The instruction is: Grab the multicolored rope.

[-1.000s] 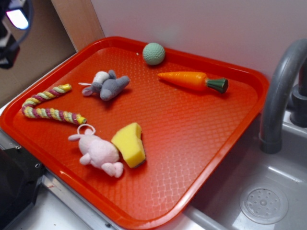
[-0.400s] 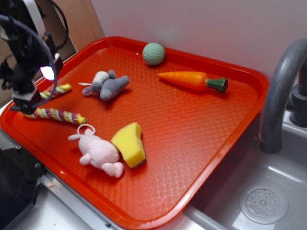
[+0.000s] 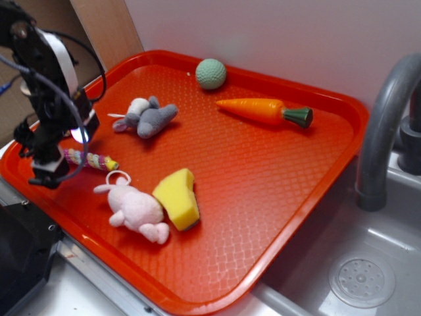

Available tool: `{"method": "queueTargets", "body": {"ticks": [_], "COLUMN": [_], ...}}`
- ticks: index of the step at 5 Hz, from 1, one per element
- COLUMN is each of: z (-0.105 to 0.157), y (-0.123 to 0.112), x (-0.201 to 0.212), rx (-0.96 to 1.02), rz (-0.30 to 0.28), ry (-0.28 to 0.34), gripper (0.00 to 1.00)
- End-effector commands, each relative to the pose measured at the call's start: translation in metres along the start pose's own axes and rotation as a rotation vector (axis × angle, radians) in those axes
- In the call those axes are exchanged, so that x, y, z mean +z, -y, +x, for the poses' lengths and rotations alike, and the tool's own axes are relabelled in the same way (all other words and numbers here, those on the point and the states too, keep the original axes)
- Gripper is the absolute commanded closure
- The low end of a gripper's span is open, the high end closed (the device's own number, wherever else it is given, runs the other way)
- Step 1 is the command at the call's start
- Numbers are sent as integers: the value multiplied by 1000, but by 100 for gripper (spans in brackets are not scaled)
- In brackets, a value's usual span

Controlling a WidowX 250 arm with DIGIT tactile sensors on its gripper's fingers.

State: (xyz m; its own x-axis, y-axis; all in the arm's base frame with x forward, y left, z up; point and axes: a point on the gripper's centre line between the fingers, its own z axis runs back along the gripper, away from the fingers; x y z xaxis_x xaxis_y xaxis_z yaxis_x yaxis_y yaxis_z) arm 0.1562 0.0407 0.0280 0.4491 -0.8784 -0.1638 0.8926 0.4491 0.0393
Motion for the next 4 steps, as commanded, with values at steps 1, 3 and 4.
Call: {"method": "queueTargets", "body": {"ticks": [1,3,4], "z": [5,-3,-2], "y": [-3,-9,-10], "x": [-22,-29,-35], "rx": [40,119,203], "rz": [10,-53,-4], "ry": [-15,129,136], "gripper": [0,100,100]}}
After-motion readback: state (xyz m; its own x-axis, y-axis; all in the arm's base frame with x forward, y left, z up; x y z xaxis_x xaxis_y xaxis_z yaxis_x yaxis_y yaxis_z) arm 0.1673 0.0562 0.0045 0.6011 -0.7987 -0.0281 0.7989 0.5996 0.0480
